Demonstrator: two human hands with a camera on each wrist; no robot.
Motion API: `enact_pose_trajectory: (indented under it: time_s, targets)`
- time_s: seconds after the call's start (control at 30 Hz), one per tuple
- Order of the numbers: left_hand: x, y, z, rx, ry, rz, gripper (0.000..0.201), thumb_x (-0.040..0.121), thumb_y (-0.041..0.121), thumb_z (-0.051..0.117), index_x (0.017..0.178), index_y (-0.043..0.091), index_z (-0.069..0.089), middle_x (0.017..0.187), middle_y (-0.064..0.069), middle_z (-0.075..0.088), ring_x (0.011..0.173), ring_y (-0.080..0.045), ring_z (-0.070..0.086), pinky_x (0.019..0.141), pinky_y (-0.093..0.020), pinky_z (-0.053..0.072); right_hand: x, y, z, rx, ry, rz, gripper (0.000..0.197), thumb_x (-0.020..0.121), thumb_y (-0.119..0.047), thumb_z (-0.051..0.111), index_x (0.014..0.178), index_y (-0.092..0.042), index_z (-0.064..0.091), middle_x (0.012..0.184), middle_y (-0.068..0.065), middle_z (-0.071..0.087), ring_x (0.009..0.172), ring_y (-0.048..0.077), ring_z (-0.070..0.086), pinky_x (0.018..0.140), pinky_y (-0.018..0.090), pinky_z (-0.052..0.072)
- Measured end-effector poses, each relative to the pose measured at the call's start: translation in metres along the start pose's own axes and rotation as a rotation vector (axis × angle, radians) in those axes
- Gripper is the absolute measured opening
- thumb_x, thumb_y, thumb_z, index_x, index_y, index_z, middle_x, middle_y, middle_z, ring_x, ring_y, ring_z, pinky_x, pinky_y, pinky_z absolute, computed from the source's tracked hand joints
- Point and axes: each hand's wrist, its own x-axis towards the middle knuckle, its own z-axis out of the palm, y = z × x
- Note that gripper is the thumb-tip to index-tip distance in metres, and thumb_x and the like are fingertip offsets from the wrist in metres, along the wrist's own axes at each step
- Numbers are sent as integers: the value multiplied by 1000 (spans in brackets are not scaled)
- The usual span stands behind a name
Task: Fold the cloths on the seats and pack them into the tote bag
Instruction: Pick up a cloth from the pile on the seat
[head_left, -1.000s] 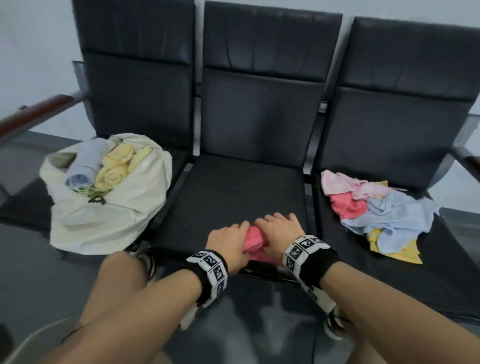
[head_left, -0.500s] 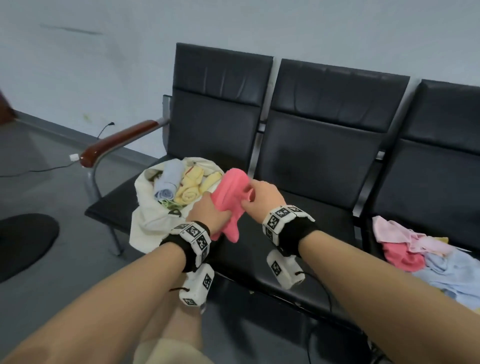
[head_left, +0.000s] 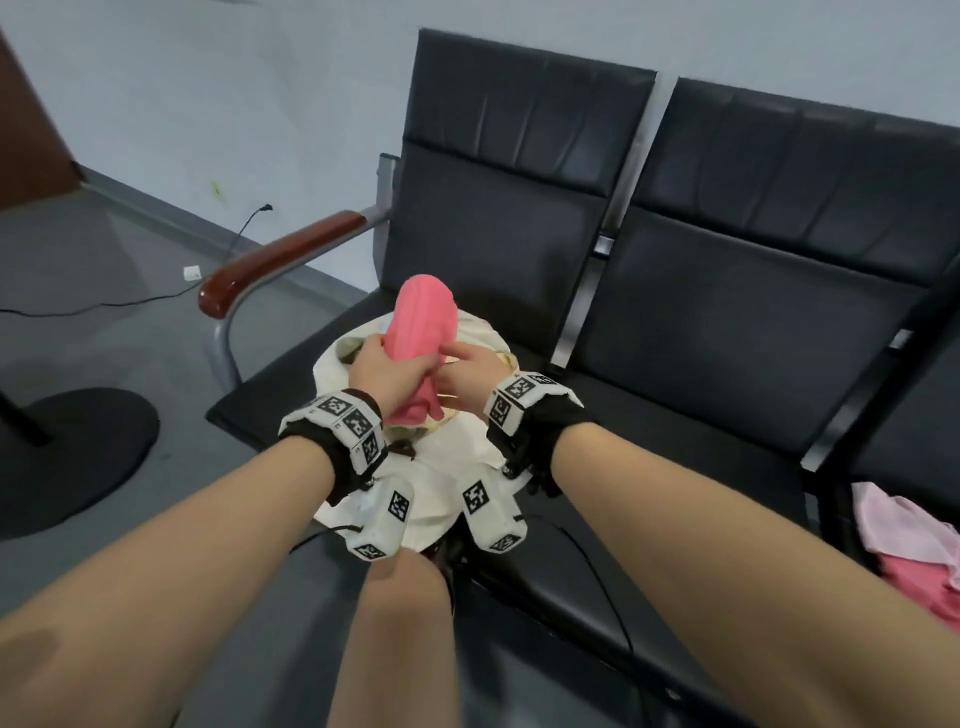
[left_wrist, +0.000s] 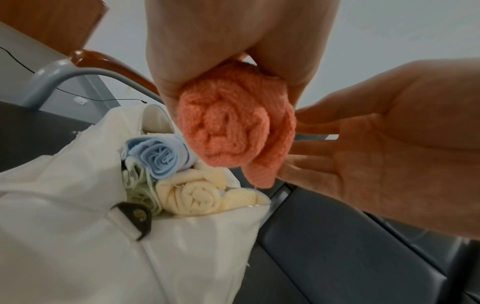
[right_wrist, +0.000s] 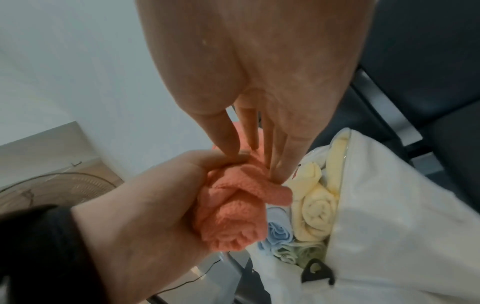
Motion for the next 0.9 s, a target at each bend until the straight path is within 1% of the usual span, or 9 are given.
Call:
enact_pose_trajectory:
  time_s: [0.1, 0.2, 0.27, 0.3, 0.37, 0.5, 0.63, 0.77, 0.9]
  targets:
    - [25, 5, -2, -3, 39, 30, 31, 89, 29, 64, 112, 13, 50, 87, -19, 67, 60, -33, 67, 46, -34, 53, 35, 2, 12, -18, -10, 0, 56, 82, 1, 54, 137, -6, 48, 126, 23, 59, 101, 28, 57, 98, 50, 51]
    - [50, 2, -6, 60, 81, 66, 17, 96, 25, 46, 99, 20, 62, 101, -18, 68, 82, -38, 68, 72, -46, 58, 63, 6, 22, 135, 25, 35, 48, 89, 8, 48, 134, -6, 50, 109, 22, 61, 103, 39, 61, 82, 46, 54]
    - [67, -7, -8, 141, 72, 129, 35, 100, 19, 41, 129, 20, 60, 107, -1, 65, 77, -23, 66, 71, -26, 58, 75, 9, 27, 151, 67, 42, 45, 87, 5, 49, 130, -5, 52, 110, 21, 63, 106, 42, 61, 87, 48, 53]
    - [69, -10, -9, 212, 73, 180, 45, 100, 18, 43, 145, 22, 48, 113, 6, 58, 74, -10, 61, 61, -10, 51, 78, 12, 29, 106, 71, 42, 44, 87, 3, 50, 130, -5, 53, 113, 23, 64, 106, 41, 61, 92, 49, 52]
    - [77, -19, -10, 345, 38, 242, 58, 98, 16, 49, 153, 28, 34, 116, 3, 53, 71, 0, 56, 52, -2, 44, 87, 17, 29, -100, 57, 33, 39, 90, -3, 50, 128, -8, 56, 113, 20, 66, 99, 34, 63, 90, 41, 52]
    - [88, -34, -7, 539, -86, 226, 53, 96, 28, 60, 147, 30, 45, 113, -12, 68, 72, -19, 72, 71, -33, 62, 100, 31, 12, -660, 126, -25, 22, 94, -15, 50, 108, -10, 66, 107, 10, 67, 98, 28, 63, 85, 37, 53]
    - [93, -49, 0, 835, -125, 304, 53, 94, 41, 58, 145, 35, 47, 120, -14, 69, 101, -29, 66, 93, -35, 52, 107, 53, -14, -1048, 445, -99, 36, 91, -23, 47, 127, -22, 52, 129, 8, 47, 119, 31, 41, 97, 42, 37]
    - [97, -55, 5, 944, -133, 344, 54, 96, 48, 53, 148, 37, 42, 124, -14, 66, 111, -32, 61, 94, -31, 44, 115, 60, -37, -1101, 258, 101, 32, 93, -18, 46, 124, -11, 51, 127, 14, 52, 120, 34, 47, 94, 42, 38]
    - [94, -58, 11, 1041, -153, 426, 52, 100, 47, 46, 151, 39, 37, 135, -9, 61, 114, -30, 60, 92, -29, 43, 120, 58, -48, -1200, 248, 110, 9, 92, -12, 52, 95, -9, 60, 109, 9, 62, 102, 31, 62, 71, 34, 45]
